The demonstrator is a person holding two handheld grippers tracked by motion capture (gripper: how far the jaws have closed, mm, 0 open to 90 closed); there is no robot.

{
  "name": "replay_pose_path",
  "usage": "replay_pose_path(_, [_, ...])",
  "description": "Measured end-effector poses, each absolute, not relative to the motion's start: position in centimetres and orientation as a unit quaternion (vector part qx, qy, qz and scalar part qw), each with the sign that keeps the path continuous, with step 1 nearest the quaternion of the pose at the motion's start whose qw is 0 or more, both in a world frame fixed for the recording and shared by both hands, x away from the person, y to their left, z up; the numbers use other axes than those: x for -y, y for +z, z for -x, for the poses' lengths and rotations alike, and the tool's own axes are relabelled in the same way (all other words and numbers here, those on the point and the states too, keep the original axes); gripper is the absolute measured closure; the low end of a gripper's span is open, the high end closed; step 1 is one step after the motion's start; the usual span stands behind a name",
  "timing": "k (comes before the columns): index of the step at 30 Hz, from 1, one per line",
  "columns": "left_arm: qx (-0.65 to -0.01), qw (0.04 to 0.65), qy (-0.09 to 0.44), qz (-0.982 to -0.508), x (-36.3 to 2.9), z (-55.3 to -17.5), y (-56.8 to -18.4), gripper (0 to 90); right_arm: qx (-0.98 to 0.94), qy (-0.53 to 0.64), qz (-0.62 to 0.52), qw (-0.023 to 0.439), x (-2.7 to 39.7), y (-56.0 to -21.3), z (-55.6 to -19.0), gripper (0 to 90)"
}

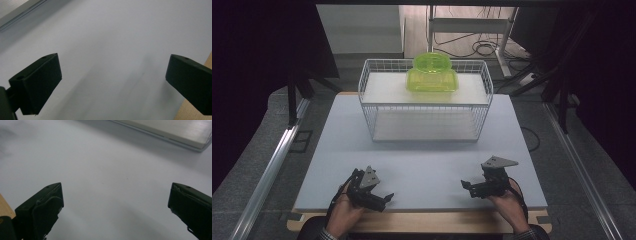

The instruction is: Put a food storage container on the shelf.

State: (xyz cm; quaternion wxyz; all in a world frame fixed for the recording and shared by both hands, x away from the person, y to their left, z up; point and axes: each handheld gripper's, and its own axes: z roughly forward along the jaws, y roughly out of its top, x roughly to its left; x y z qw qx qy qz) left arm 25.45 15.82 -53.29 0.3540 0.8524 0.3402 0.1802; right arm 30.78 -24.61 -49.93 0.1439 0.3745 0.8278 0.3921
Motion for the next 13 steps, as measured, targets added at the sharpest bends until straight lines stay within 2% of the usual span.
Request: replay_pose_path(13, [-0.344, 0.355, 0.189, -0.849, -16.0, -25.5, -53.2, 0.0, -0.835, 0.371, -0.382, 0.140, 24.6, -51.3, -31.0, 0.1])
